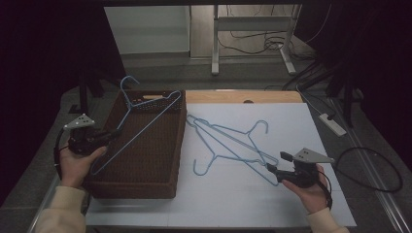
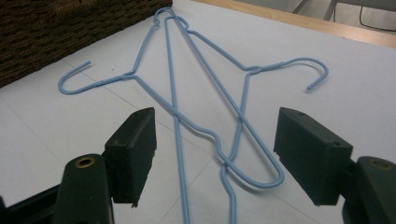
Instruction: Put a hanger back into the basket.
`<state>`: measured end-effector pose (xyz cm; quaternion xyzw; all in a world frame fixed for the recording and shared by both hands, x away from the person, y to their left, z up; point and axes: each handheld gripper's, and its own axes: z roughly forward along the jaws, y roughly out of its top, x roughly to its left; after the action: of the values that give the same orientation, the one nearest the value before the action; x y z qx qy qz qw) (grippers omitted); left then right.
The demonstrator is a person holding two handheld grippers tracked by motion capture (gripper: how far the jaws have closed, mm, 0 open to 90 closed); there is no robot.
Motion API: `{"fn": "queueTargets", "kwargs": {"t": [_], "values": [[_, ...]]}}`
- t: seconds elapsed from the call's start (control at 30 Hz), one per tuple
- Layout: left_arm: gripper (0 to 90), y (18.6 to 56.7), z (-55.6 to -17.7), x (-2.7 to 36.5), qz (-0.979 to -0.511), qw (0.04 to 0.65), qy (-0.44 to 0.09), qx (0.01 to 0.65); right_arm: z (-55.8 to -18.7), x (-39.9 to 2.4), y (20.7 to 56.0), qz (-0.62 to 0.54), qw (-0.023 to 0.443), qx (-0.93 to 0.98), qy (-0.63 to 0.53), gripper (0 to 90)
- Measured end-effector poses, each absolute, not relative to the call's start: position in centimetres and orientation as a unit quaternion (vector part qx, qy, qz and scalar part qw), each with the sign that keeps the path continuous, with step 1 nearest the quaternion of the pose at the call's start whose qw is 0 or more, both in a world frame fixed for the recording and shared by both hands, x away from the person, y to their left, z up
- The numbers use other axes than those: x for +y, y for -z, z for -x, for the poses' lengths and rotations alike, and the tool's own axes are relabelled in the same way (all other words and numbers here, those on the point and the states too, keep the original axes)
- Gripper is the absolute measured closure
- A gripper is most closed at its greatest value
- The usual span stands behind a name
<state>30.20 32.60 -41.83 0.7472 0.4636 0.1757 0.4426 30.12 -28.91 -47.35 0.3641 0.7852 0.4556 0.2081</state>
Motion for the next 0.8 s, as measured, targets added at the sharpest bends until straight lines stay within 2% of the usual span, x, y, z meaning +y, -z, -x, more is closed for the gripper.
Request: {"fn": "queueTargets", "kwargs": {"t": [0.8], "values": [[86.9, 44.9, -33.2, 30.5, -0.786, 0.332, -0.143, 0.501, -30.2, -28.7, 47.6, -0.363, 0.202, 0.79, -0.452, 30.2]]}}
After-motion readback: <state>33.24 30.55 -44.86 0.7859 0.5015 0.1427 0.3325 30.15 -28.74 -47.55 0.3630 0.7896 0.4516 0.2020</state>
